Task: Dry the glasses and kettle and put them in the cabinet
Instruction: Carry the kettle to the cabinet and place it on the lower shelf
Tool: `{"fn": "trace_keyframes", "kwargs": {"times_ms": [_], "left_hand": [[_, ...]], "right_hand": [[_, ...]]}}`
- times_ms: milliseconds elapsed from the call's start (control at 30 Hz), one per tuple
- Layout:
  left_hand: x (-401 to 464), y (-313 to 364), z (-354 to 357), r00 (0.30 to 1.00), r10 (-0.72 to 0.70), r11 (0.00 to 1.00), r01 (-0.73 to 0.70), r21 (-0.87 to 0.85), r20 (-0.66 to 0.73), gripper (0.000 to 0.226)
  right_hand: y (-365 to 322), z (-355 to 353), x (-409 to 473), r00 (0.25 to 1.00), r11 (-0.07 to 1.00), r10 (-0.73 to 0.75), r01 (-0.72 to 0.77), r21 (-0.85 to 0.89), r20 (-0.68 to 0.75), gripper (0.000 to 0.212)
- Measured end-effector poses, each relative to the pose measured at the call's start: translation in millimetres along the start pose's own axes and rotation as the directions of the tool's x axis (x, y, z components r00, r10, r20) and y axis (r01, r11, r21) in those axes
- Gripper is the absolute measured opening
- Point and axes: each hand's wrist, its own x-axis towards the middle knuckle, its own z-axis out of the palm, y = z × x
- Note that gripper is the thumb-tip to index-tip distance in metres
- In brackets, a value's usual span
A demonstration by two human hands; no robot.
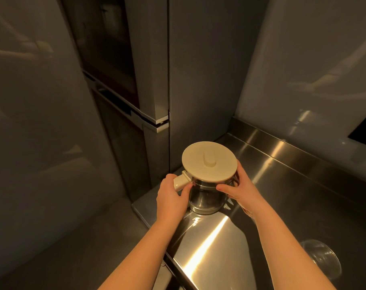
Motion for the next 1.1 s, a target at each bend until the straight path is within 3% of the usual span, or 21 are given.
{"fn": "trace_keyframes", "kwargs": {"times_ms": [700,1000,1100], "left_hand": [[-21.3,6.7,15.9,0.999,0.045,0.996,-0.042,0.084,-0.031,0.018],[-26.2,11.8,11.3,1.0,0.0,0.99,0.001,0.141,-0.007,0.023],[-29.2,13.8,9.9,1.0,-0.026,0.989,0.027,0.147,-0.007,0.04]], "right_hand": [[17.0,-23.6,-0.2,0.993,0.998,0.006,-0.014,0.063,0.114,0.097],[11.8,-24.7,-6.1,0.993,0.999,0.013,-0.016,0.027,0.115,0.1],[8.4,-26.1,-13.8,0.995,1.0,0.021,-0.023,0.012,0.101,0.105]]}}
